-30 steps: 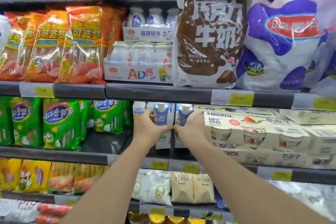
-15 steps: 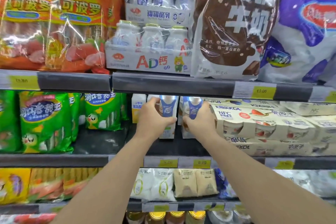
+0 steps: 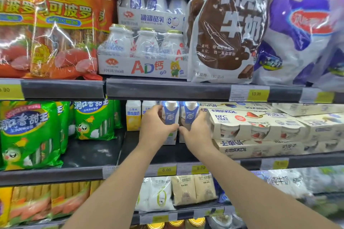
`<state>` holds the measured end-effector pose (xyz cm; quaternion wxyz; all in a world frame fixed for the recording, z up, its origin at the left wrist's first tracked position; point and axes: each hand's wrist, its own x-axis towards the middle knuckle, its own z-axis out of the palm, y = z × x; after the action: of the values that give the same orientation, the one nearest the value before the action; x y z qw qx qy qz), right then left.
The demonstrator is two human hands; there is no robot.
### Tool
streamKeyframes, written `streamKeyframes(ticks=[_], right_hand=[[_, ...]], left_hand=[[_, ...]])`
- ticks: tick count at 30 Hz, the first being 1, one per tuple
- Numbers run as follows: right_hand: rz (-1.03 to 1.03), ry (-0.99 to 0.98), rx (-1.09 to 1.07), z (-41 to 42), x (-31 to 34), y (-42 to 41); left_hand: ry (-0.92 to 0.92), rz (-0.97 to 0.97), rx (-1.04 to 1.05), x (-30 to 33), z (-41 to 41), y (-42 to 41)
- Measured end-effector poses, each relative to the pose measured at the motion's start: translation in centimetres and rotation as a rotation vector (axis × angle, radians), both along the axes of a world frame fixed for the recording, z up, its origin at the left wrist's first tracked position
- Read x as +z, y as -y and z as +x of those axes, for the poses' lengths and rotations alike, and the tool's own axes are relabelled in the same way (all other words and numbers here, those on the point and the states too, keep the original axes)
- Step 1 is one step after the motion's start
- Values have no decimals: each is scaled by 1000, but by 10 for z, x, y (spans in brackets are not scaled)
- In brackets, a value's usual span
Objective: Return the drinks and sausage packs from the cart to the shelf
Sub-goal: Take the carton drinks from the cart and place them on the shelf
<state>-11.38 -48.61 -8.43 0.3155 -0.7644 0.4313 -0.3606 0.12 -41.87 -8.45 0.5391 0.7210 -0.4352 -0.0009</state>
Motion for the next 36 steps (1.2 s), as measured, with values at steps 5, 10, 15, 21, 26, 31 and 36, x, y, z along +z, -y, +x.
streamKeyframes(ticks=[5,10,15,21,26,31,36], right_hand=[[12,58,36,-3,-13,-8],[-4,46,50,-4,-18,-12],[11,23,52,-9,-14,-12],[-4,23,65,-20,-7,-34],[-34,72,103,-61,-4,-59],[-53,-84,-2,-162,-20,-49],[4,-370,-237,-318,-51,-18]], left_hand=[[96,97,50,-13,4,2],[132,151,96,-21,4,4],[89,186,88,-27,5,1],[58,179,133,-25,-4,-35],[88,153,-89,-7,-54,-60],[117,231,-398,0,-140,-32],[465,536,-714,-23,-258,25]])
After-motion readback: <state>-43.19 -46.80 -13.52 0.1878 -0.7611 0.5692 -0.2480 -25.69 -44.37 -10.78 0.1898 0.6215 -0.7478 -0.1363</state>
